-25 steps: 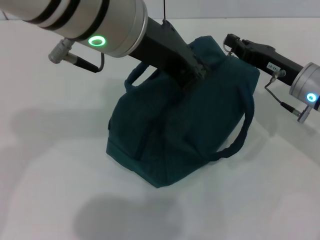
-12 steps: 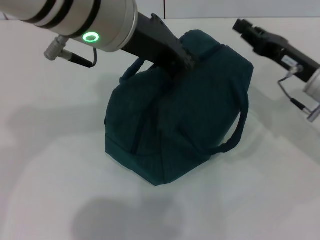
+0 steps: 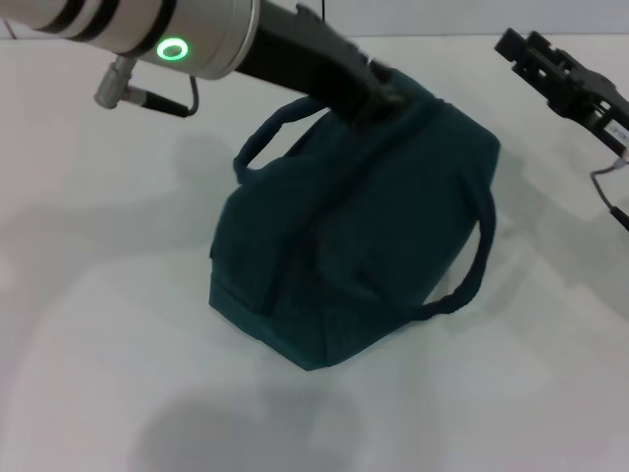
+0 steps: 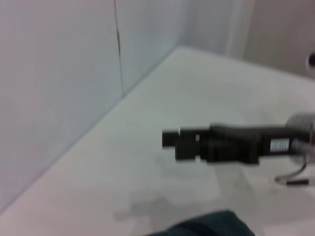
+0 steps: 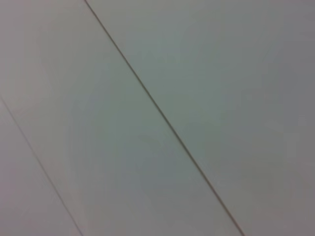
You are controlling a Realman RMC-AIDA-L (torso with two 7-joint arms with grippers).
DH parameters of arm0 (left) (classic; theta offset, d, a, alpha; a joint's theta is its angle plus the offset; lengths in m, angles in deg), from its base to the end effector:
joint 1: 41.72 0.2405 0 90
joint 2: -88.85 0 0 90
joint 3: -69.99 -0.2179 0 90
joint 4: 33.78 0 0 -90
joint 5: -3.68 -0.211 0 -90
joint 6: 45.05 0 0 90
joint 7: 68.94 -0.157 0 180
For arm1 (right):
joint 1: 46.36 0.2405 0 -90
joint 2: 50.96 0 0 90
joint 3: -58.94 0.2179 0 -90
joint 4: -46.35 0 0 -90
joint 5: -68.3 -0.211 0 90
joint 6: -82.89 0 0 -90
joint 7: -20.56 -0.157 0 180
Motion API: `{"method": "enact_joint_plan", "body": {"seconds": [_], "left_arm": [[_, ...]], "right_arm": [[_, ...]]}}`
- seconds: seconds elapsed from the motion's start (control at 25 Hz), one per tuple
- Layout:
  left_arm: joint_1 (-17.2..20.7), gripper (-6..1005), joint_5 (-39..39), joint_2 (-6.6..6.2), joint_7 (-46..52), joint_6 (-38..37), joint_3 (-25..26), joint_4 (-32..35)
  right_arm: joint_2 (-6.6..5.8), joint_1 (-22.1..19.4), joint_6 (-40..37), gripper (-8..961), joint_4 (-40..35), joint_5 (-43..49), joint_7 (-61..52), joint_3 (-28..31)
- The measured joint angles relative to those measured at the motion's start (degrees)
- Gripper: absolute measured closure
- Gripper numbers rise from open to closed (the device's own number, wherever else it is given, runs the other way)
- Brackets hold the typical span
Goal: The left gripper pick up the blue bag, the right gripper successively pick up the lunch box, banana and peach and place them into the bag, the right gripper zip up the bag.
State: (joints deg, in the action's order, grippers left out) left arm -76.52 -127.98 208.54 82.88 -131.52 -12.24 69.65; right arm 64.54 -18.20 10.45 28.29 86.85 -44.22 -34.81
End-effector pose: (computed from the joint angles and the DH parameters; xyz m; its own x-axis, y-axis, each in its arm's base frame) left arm -0.0130 0.3165 0.0351 0.9376 0.3169 0.1432 0.3474 -0.8737 -0.3406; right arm 0.2107 0.3526 0.0043 0.2549 -0.2224 -0.9410 -0.7792 -0.6236 -0.0637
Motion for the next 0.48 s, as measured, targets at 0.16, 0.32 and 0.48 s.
{"method": "enact_joint_plan", "body": {"seconds": [0.16,0.32,0.48], "left_arm": [[3.0,743,7.0,0.02,-4.8,4.0,2.8,0.7],[7.9,573,22.0,0.01,-14.7,5.5,10.4,-1.0],[13.8,408,36.4,-0.17,-29.0,3.9,16.4,-6.6]], "right_arm": [[-0.19,-1.2,-2.4,320,0.0,0.0,0.5,0.5],[-0.83,-2.2,-6.8,225,-0.3,0.3,2.2,0.5],[-4.38,-3.3,-17.6,130,-1.2,4.5,4.7,0.5]]}}
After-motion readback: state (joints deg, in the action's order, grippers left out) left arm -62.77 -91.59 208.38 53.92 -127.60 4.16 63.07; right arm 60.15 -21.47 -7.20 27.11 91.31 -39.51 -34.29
